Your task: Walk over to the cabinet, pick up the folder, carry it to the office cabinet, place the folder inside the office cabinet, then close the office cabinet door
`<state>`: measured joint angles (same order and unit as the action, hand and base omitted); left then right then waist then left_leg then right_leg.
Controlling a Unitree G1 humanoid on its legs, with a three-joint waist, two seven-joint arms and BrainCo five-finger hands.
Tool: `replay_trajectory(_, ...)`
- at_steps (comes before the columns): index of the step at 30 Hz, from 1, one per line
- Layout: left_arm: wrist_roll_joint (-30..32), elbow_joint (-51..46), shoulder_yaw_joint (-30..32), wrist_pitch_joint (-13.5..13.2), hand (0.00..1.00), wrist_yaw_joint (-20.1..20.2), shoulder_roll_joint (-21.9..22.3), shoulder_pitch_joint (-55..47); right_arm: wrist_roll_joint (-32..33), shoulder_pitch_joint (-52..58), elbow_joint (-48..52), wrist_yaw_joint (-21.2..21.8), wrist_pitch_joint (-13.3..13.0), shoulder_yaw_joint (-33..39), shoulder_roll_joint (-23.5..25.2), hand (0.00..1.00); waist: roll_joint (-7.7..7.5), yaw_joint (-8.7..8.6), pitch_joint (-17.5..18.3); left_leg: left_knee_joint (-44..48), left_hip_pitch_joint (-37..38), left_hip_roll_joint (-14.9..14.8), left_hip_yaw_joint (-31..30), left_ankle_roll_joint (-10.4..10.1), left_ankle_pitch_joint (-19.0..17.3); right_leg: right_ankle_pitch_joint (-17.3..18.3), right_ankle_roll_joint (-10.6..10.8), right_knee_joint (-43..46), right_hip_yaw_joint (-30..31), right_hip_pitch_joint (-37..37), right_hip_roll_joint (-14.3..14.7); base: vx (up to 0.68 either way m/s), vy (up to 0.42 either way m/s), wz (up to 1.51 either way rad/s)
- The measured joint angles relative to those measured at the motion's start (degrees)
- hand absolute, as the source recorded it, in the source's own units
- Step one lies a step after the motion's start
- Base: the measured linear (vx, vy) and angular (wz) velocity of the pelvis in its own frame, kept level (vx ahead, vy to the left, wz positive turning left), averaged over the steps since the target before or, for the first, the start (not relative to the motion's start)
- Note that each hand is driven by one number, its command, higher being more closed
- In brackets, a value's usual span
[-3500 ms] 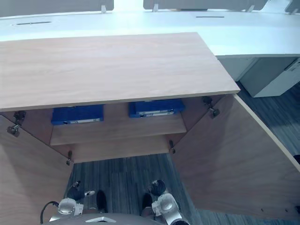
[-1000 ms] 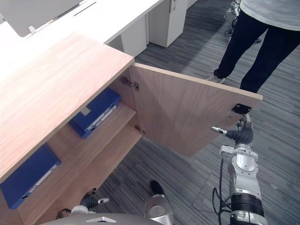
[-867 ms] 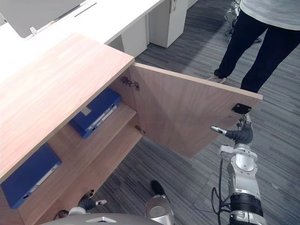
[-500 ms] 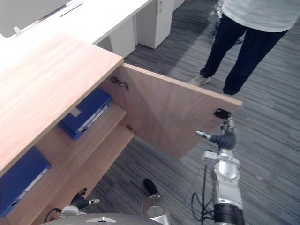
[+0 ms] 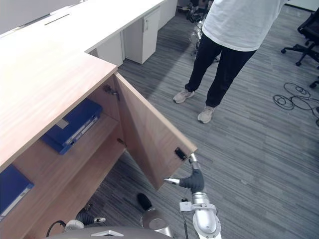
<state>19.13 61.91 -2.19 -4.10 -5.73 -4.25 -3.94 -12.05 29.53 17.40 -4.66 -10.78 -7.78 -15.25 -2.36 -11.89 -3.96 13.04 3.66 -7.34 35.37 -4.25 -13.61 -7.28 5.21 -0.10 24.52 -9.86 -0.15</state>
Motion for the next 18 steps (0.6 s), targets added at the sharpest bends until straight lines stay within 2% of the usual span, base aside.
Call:
replay_trajectory(1,0.27,-0.07,-0.74,-0.01,0.0,-0.06,-0.44,0.13,-2.91,0.45,1.02,1.03,-0.79,-3.31,-1.31,0.0,-0.71,0.47,0.31,0.27,-0.66,0.17,-1.84,0.03,0.02,0.32,-0.45,0.49,-1.3,-0.01,-0.4,-0.06,-0.012,0.44)
replay_trajectory(4,0.25,-0.7,-2.08,-0.11,0.0,-0.17,-1.48,0.53,-6.9,1.69,2.39,2.65,-1.5,-8.21,-1.16,0.0,-2.58,2.35,0.99,0.97,-1.84,0.55,-6.73,0.29,0.3,1.2,-1.02,1.44,-5.01,0.98,-1.43,-0.05,-0.004,0.66)
replay_trajectory(6,0.24,-0.73,-2.95,-0.11,0.0,-0.27,-2.2,0.93,-8.66,1.6,2.36,3.06,-2.12,-10.82,-1.16,0.0,-3.63,2.83,1.71,1.0,-2.52,0.87,-9.74,0.75,0.67,1.91,-1.38,1.56,-7.93,1.79,-2.02,-0.03,0.018,0.78)
replay_trajectory(10,0.16,-0.6,-2.82,0.02,0.0,-0.41,-4.2,1.44,-8.64,-4.19,-1.38,2.68,-1.85,-11.33,-0.97,0.0,-5.7,4.93,2.67,0.84,-5.24,1.95,-14.75,1.57,1.77,2.84,-2.3,1.77,-12.77,2.12,-3.55,0.0,0.027,0.65)
replay_trajectory(12,0.1,-0.62,-2.0,0.04,0.0,-1.1,-4.67,1.68,-8.56,-7.76,-4.47,2.11,-1.7,-11.13,-0.89,0.0,-5.88,6.0,2.62,0.78,-5.97,2.57,-16.8,2.1,2.13,3.21,-2.83,1.62,-14.71,2.56,-4.11,0.03,0.044,0.64)
replay_trajectory(15,-0.59,-0.61,0.32,0.44,0.0,-2.35,-5.25,1.89,-7.87,-13.67,-11.44,1.35,-1.27,-10.97,1.1,0.0,-5.46,7.98,2.49,0.45,-7.08,3.51,-20.02,3.1,2.82,3.71,-2.34,1.17,-18.15,3.45,-5.3,0.04,0.035,0.59)
replay_trajectory(16,-1.08,-0.6,1.13,0.55,0.0,-2.81,-5.34,1.9,-7.01,-15.26,-14.11,-0.2,-1.09,-10.41,2.08,0.0,-5.21,8.65,2.45,0.08,-7.51,3.93,-21.51,3.19,3.13,3.9,-1.93,0.93,-19.36,3.85,-5.68,0.06,0.027,0.61)
replay_trajectory(18,-1.16,-0.59,2.4,0.61,0.0,-3.38,-5.35,1.54,-5.65,-17.37,-16.91,-1.0,-0.23,-8.33,2.59,0.0,-4.77,9.08,2.31,-0.3,-7.8,4.22,-22.76,3.36,3.48,3.85,-1.8,0.84,-20.64,4.09,-5.91,0.05,0.009,0.37)
